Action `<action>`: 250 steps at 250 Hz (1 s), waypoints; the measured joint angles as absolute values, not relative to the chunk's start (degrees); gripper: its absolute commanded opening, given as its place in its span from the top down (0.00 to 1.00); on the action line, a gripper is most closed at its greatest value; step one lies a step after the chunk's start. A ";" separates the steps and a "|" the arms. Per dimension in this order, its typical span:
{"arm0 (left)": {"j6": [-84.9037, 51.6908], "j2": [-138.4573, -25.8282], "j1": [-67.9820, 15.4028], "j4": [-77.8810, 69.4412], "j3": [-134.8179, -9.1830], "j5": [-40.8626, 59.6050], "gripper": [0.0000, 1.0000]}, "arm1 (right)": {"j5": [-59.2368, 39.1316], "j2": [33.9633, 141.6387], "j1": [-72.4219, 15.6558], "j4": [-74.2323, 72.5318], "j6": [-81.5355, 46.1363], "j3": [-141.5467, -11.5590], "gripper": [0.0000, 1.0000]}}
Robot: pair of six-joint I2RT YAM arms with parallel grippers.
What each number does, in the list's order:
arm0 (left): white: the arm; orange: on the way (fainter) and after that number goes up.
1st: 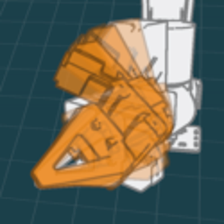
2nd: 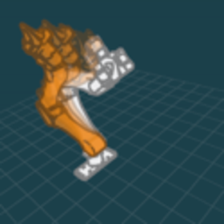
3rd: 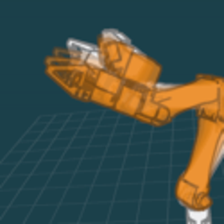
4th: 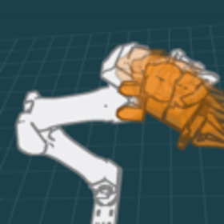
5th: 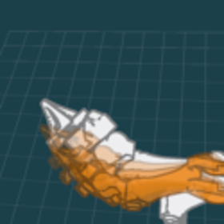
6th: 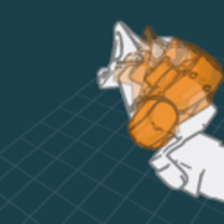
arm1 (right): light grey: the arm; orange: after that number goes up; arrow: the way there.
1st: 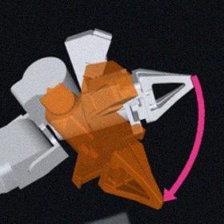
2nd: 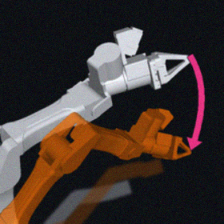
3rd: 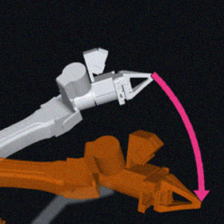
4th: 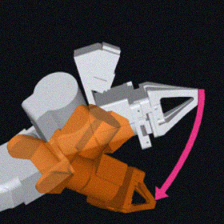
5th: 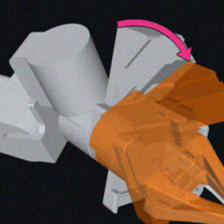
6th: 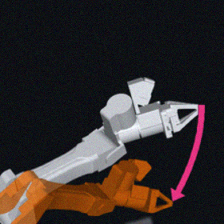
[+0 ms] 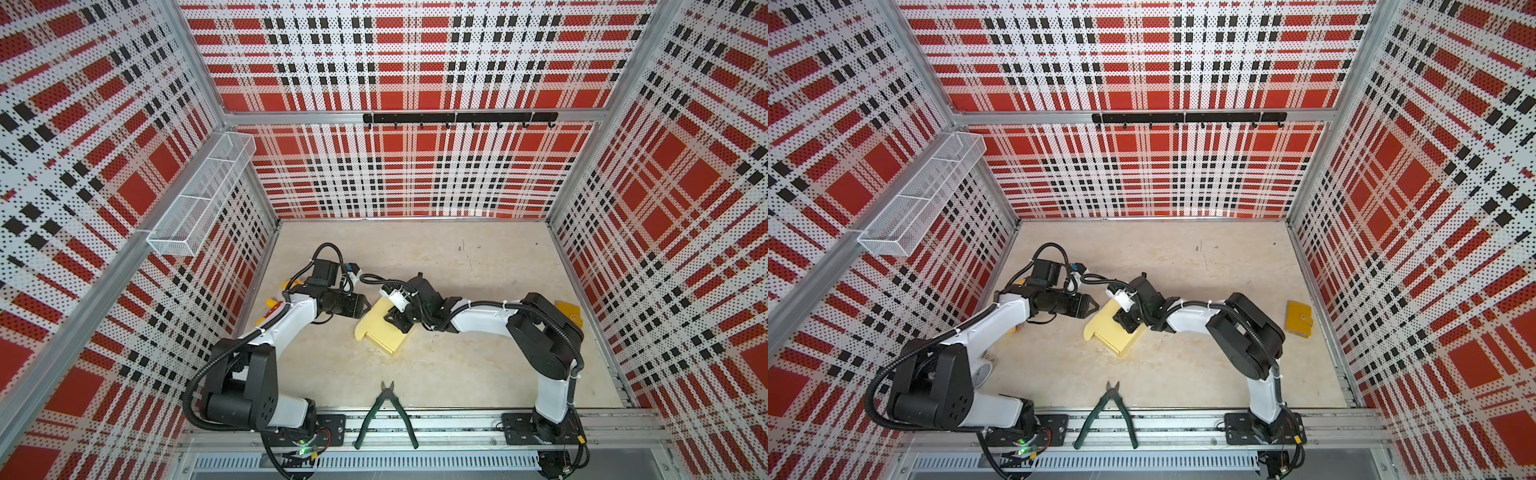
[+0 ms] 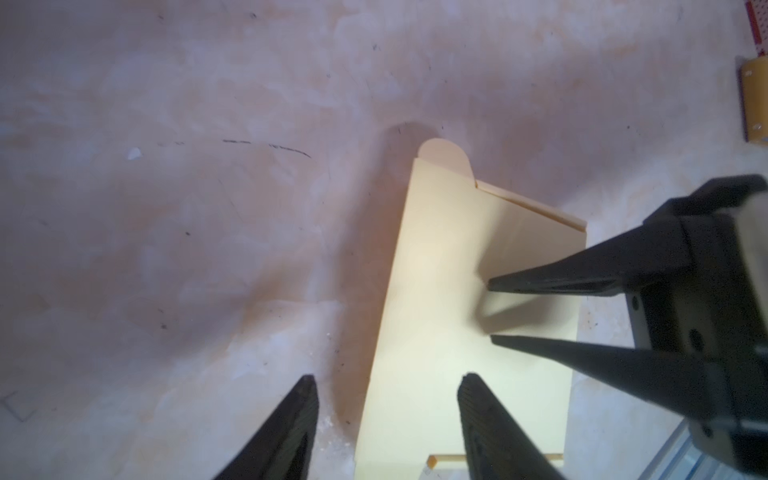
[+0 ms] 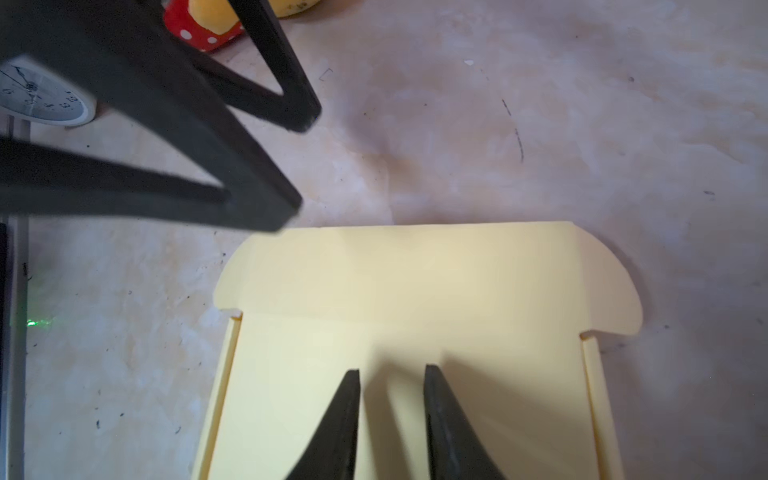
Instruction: Fold the paper box
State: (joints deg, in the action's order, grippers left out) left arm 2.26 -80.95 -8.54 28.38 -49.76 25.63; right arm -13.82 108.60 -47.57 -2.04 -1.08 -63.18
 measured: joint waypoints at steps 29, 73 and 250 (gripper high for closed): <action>1.54 -80.42 -6.98 27.66 -49.76 26.26 0.40 | -13.43 105.91 -45.74 2.44 -0.54 -63.18 0.70; 1.89 -80.38 -6.26 27.38 -49.76 26.68 0.39 | -13.41 104.29 -48.75 5.61 -0.58 -67.13 0.71; 2.11 -80.14 -2.57 26.48 -50.26 26.76 0.35 | -12.45 109.93 -54.72 7.49 -2.17 -69.17 0.71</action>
State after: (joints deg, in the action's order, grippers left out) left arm 2.11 -80.14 -2.57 26.48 -50.26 26.76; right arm -12.45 109.93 -54.72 7.49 -2.17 -69.17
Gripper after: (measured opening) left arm 0.649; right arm 0.299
